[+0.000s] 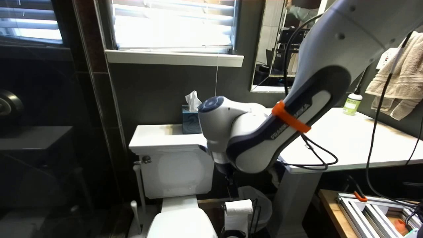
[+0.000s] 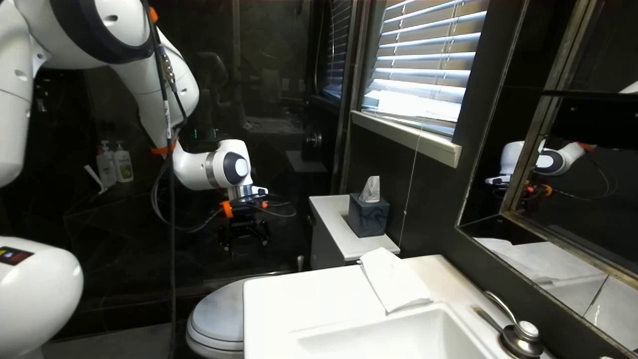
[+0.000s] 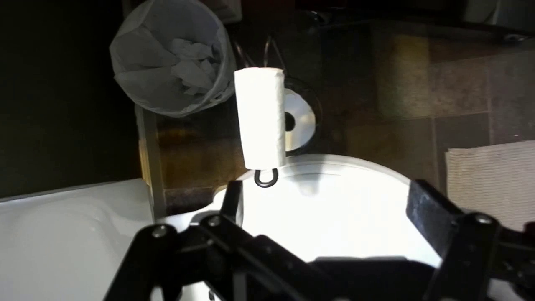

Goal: Pick up the roll of tissue and hang it on the black tissue rack

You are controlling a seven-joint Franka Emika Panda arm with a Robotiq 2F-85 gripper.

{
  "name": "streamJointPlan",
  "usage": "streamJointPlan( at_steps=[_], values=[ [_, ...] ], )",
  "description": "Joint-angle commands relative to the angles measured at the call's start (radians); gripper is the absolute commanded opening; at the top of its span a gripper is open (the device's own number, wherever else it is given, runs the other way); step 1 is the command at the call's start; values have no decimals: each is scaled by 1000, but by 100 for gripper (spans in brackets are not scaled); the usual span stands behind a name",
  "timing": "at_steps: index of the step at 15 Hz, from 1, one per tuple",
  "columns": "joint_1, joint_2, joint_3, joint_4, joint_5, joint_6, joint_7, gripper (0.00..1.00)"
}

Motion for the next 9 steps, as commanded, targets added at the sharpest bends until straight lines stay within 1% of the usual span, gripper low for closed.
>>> streamJointPlan(
  at_steps=[1, 3, 6, 7, 9],
  values=[
    [-155, -225, 126, -82, 113, -90, -164, 100],
    [-207, -309, 151, -100, 193, -85, -262, 100],
    [-255, -403, 151, -99, 338, -153, -483, 100],
    [-230, -326, 144, -58, 260, -122, -364, 100],
    [-243, -373, 135, -62, 302, -155, -442, 100]
  ],
)
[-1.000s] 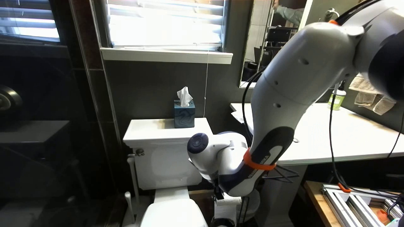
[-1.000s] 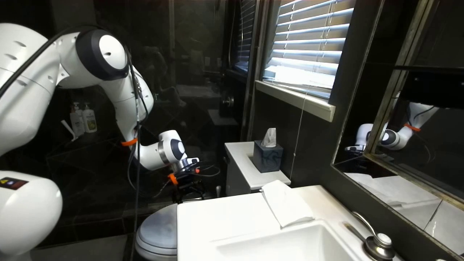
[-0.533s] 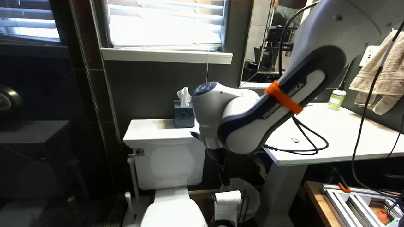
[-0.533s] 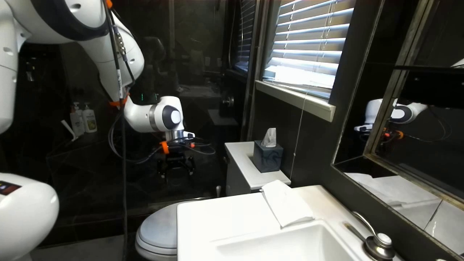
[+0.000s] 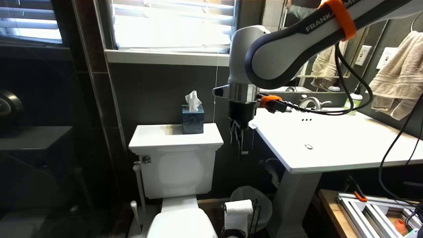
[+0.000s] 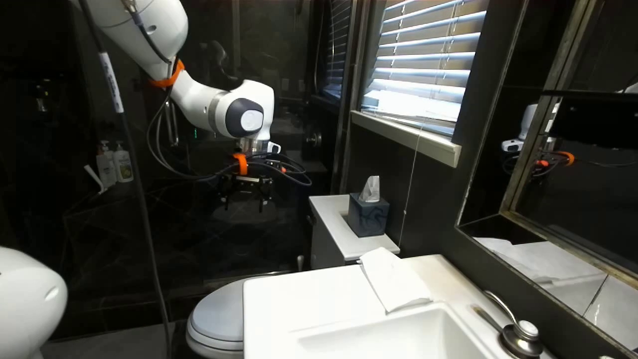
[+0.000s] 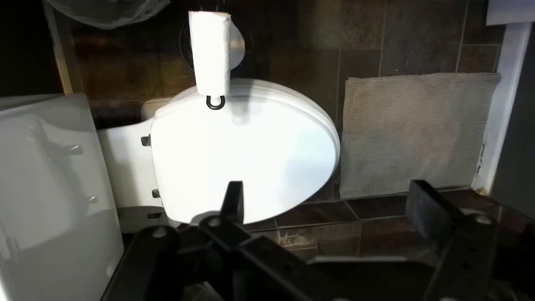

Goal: Pick up the roll of tissue and hang it on the black tissue rack

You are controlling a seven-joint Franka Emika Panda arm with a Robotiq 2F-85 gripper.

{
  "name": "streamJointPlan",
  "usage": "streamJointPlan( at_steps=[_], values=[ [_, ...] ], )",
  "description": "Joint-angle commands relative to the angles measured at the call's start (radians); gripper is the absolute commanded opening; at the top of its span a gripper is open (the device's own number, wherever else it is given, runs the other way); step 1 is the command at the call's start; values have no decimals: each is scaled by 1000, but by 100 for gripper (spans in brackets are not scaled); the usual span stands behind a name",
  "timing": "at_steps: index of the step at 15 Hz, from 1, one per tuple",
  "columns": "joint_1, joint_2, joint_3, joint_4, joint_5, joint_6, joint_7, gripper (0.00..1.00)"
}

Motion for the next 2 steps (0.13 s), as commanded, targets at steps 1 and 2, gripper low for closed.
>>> streamJointPlan(
  at_steps=[1, 2],
  values=[
    [-1, -9, -1, -2, 3, -6, -8, 100],
    [0, -12, 0, -6, 4, -6, -10, 100]
  ],
)
